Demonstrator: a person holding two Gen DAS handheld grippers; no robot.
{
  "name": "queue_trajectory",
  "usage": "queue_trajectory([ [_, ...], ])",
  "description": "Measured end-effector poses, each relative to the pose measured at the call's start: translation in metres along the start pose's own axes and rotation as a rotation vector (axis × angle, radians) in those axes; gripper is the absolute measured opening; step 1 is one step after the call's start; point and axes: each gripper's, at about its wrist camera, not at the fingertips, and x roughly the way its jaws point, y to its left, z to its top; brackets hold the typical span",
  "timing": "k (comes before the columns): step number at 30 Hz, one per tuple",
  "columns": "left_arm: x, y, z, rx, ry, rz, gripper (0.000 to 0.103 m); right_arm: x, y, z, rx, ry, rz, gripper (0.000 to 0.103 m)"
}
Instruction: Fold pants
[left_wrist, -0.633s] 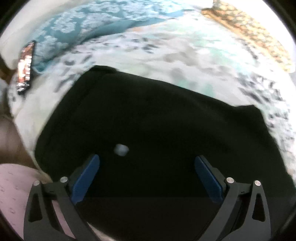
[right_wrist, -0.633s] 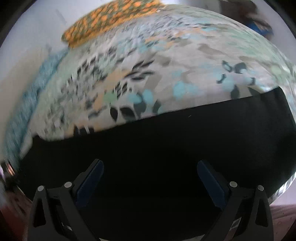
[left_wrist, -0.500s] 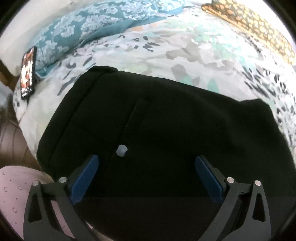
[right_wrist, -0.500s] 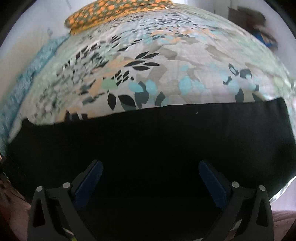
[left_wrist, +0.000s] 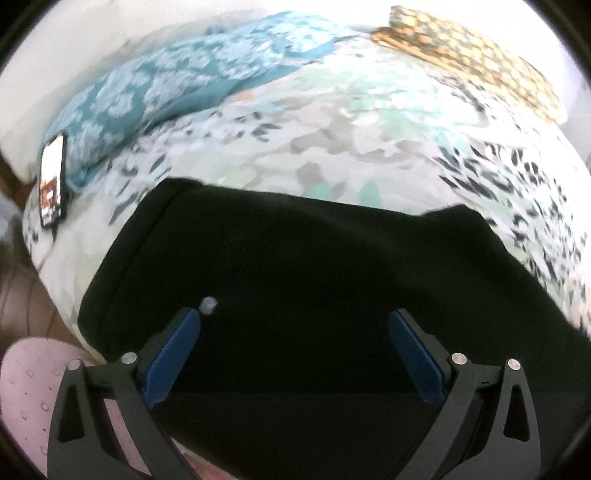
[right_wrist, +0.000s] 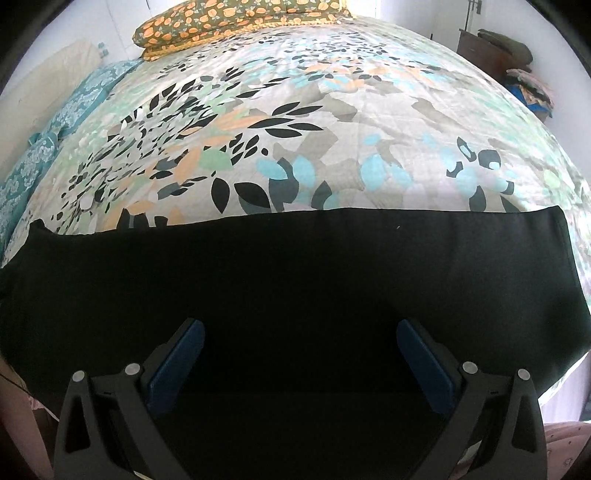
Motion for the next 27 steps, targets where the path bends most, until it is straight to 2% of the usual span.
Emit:
queue_trajectory([
  [8, -0.005, -0.012, -0.003, 0.053, -0.009, -0.001, 0.102, -0.002, 0.002, 0.002, -0.001, 0.005, -0.002, 0.103],
  [11, -0.003, -0.008, -0.003, 0.037, 0.002, 0.001, 0.102, -0.014, -0.008, 0.008, 0.052, -0.034, 0.051, 0.103],
  [14, 0.003, -0.005, -0.004, 0.017, 0.026, 0.009, 0.102, -0.041, -0.027, 0.020, 0.125, -0.130, 0.098, 0.103],
  [16, 0.005, -0.003, -0.004, 0.007, 0.035, 0.012, 0.102, -0.065, -0.050, 0.030, 0.180, -0.207, 0.112, 0.103],
  [19, 0.006, -0.003, -0.004, 0.001, 0.038, 0.016, 0.102, -0.091, -0.092, 0.048, 0.235, -0.249, 0.132, 0.103],
  [20, 0.005, -0.002, -0.004, 0.001, 0.037, 0.017, 0.102, -0.097, -0.104, 0.054, 0.238, -0.246, 0.127, 0.103],
  [24, 0.004, 0.000, -0.003, -0.004, 0.033, 0.013, 0.102, -0.119, -0.177, 0.075, 0.233, -0.208, 0.010, 0.103],
  [25, 0.005, 0.000, -0.003, -0.005, 0.035, 0.017, 0.102, -0.120, -0.194, 0.076, 0.252, -0.193, 0.008, 0.103],
  [27, 0.008, -0.001, -0.004, -0.005, 0.048, 0.033, 0.102, -0.109, -0.239, 0.073, 0.345, -0.112, 0.074, 0.103],
])
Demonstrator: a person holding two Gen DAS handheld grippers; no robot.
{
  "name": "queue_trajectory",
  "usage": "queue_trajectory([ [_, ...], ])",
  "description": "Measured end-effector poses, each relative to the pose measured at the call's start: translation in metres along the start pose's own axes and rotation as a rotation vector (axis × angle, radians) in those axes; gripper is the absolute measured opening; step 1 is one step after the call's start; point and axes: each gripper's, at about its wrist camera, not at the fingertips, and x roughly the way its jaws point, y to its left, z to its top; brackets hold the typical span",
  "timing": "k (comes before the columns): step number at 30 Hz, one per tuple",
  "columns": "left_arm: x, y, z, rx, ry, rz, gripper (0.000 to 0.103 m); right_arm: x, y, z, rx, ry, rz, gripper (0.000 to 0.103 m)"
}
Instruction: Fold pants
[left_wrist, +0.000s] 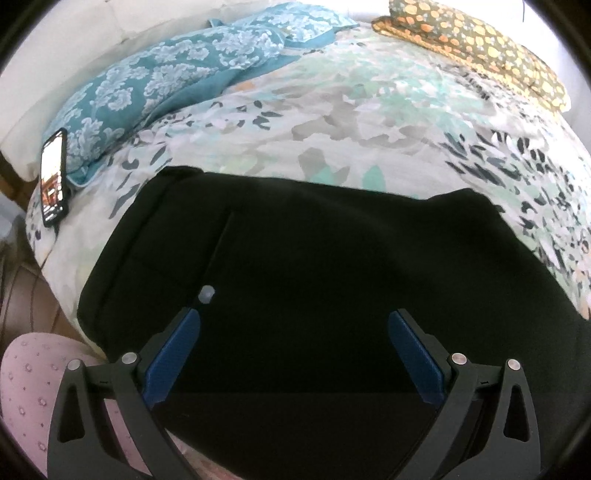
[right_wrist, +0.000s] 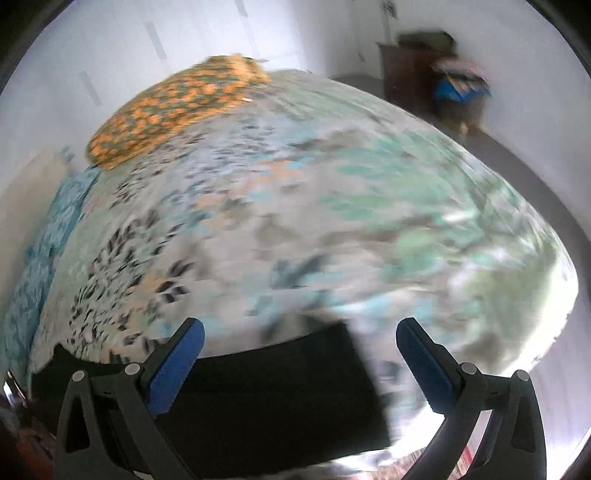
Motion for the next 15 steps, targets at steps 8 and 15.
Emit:
queue_trajectory([
  [8, -0.004, 0.000, -0.001, -0.004, -0.016, -0.003, 0.102, 0.057, -0.051, -0.028, 0.082, 0.250, 0.126, 0.079],
  [15, -0.002, -0.004, -0.003, 0.027, -0.009, 0.026, 0.102, 0.095, -0.036, -0.035, -0.018, 0.350, 0.140, 0.068],
])
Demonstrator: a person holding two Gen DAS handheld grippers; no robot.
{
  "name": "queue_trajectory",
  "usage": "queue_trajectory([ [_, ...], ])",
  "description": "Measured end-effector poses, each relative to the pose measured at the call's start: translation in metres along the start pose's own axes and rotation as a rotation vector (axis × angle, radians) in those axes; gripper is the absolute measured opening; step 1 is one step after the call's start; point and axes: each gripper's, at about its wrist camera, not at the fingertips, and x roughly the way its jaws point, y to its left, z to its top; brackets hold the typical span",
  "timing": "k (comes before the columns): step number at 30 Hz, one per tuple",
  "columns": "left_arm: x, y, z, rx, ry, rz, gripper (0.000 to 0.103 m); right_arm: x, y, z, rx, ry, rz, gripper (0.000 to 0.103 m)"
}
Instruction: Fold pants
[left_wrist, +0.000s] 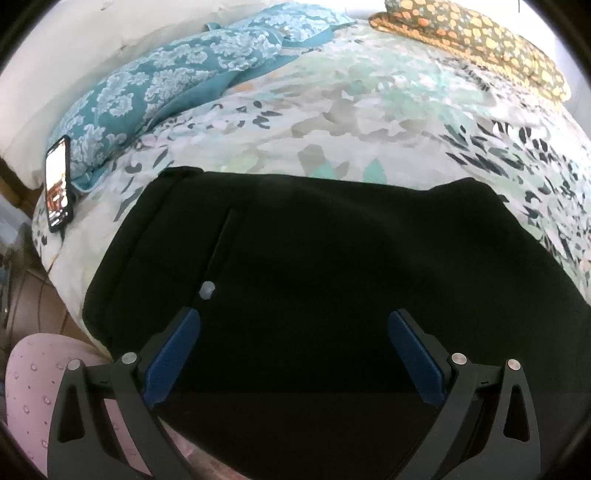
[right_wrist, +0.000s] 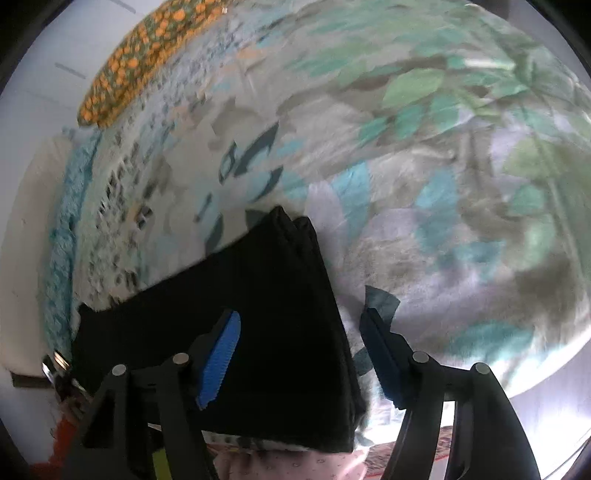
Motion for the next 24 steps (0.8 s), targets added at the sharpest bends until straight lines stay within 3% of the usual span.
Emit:
queue_trajectory([
  [6, 0.002, 0.000, 0.000, -0.008, 0.007, 0.000, 0.102, 0.009, 0.006, -0.007, -0.024, 0.094, 0.153, 0.066],
  [8, 0.004, -0.002, 0.000, -0.007, 0.014, -0.001, 0.102, 0.013, 0.005, -0.007, 0.003, 0.101, 0.164, 0.053],
  [9, 0.005, -0.003, -0.001, -0.002, 0.016, -0.001, 0.102, 0.016, 0.002, -0.008, 0.041, 0.104, 0.180, 0.035],
  [10, 0.004, -0.004, -0.001, 0.001, 0.017, 0.000, 0.102, 0.018, 0.001, -0.009, 0.063, 0.105, 0.204, 0.024],
  [13, 0.001, -0.005, -0.002, 0.011, 0.008, -0.002, 0.102, 0.013, 0.008, -0.012, 0.084, 0.074, 0.258, 0.018],
  [15, 0.000, -0.003, -0.001, 0.002, 0.002, -0.009, 0.102, 0.004, 0.019, -0.016, 0.112, 0.041, 0.351, 0.018],
  [20, 0.004, 0.004, 0.003, -0.059, 0.026, -0.050, 0.102, -0.008, 0.099, -0.033, 0.055, -0.013, 0.628, 0.018],
  [24, 0.009, 0.006, 0.005, -0.084, 0.037, -0.073, 0.102, 0.029, 0.197, -0.063, 0.008, 0.048, 0.815, 0.018],
])
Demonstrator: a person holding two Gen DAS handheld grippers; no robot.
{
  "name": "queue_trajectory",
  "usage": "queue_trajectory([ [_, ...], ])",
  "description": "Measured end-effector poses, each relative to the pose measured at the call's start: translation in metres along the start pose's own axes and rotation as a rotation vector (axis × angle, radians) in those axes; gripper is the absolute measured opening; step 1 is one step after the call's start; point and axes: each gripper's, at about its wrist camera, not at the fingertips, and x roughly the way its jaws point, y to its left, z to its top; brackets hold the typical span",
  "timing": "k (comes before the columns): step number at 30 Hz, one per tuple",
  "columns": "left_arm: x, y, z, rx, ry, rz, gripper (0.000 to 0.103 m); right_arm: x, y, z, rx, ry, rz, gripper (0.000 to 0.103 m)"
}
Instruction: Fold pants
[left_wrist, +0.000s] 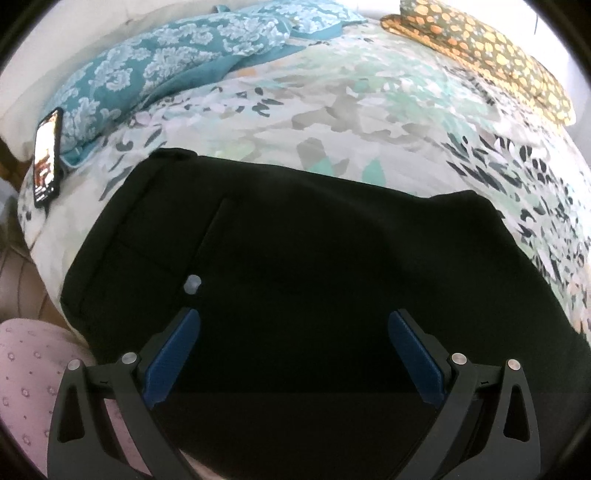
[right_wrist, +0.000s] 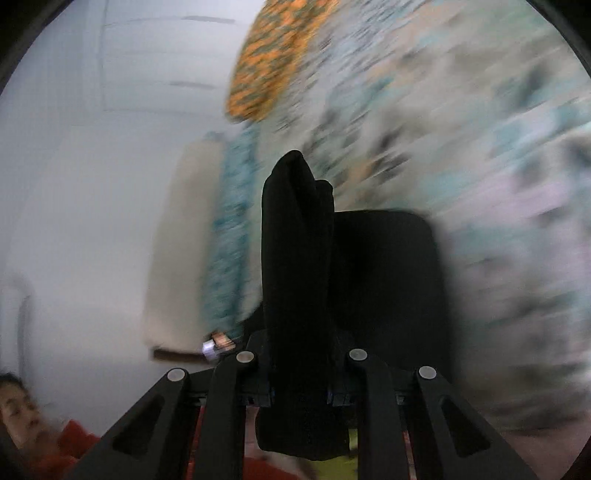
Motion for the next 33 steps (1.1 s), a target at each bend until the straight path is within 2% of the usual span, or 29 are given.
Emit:
queue_trajectory([
  [5, -0.002, 0.006, 0.002, -0.012, -0.008, -0.016, 0.102, 0.134, 0.019, -0.028, 0.034, 0.111, 0.132, 0.018],
  [8, -0.004, 0.013, 0.004, -0.040, -0.009, -0.032, 0.102, 0.214, 0.037, -0.046, -0.010, 0.162, 0.110, 0.018],
  [9, -0.004, 0.015, 0.004, -0.047, -0.007, -0.041, 0.102, 0.244, 0.044, -0.054, -0.058, 0.183, 0.041, 0.023],
  [10, -0.005, 0.017, 0.004, -0.054, -0.004, -0.055, 0.102, 0.261, 0.051, -0.061, -0.106, 0.205, -0.051, 0.034],
  [11, -0.006, 0.018, 0.005, -0.058, -0.003, -0.066, 0.102, 0.274, 0.056, -0.068, -0.148, 0.234, -0.136, 0.047],
  [12, -0.007, 0.018, 0.005, -0.061, -0.002, -0.077, 0.102, 0.290, 0.063, -0.073, -0.174, 0.282, -0.202, 0.069],
  [13, -0.009, 0.018, 0.004, -0.063, -0.002, -0.086, 0.102, 0.291, 0.066, -0.073, -0.175, 0.294, -0.192, 0.073],
  [14, -0.012, 0.019, 0.004, -0.064, -0.004, -0.105, 0.102, 0.284, 0.073, -0.074, -0.174, 0.287, -0.133, 0.073],
  [15, -0.015, 0.020, 0.005, -0.067, -0.008, -0.130, 0.102, 0.271, 0.079, -0.072, -0.184, 0.257, -0.099, 0.075],
  [17, -0.021, 0.020, 0.005, -0.070, -0.008, -0.202, 0.102, 0.241, 0.088, -0.068, -0.224, 0.176, -0.100, 0.083],
  [19, -0.029, 0.010, 0.004, -0.051, 0.006, -0.336, 0.102, 0.192, 0.092, -0.063, -0.286, 0.052, -0.159, 0.093],
  [21, -0.039, -0.006, -0.001, 0.009, 0.029, -0.450, 0.101, 0.157, 0.091, -0.064, -0.321, -0.026, -0.217, 0.094],
  [23, -0.056, -0.035, -0.013, 0.126, 0.034, -0.546, 0.101, 0.124, 0.081, -0.077, -0.355, -0.093, -0.303, 0.094],
  [24, -0.066, -0.052, -0.021, 0.201, 0.023, -0.571, 0.100, 0.119, 0.079, -0.083, -0.364, -0.114, -0.339, 0.094],
  [25, -0.072, -0.063, -0.026, 0.248, 0.015, -0.572, 0.098, 0.112, 0.072, -0.087, -0.367, -0.126, -0.362, 0.094],
  [27, -0.079, -0.090, -0.038, 0.353, 0.010, -0.544, 0.080, 0.103, 0.059, -0.099, -0.361, -0.146, -0.393, 0.094],
  [28, -0.076, -0.102, -0.043, 0.389, 0.035, -0.532, 0.076, 0.102, 0.054, -0.104, -0.347, -0.142, -0.395, 0.094],
  [31, -0.063, -0.115, -0.050, 0.392, 0.098, -0.517, 0.073, 0.102, 0.055, -0.108, -0.335, -0.136, -0.381, 0.094],
  [33, -0.054, -0.123, -0.054, 0.392, 0.143, -0.518, 0.063, 0.105, 0.069, -0.108, -0.411, -0.152, -0.393, 0.094],
])
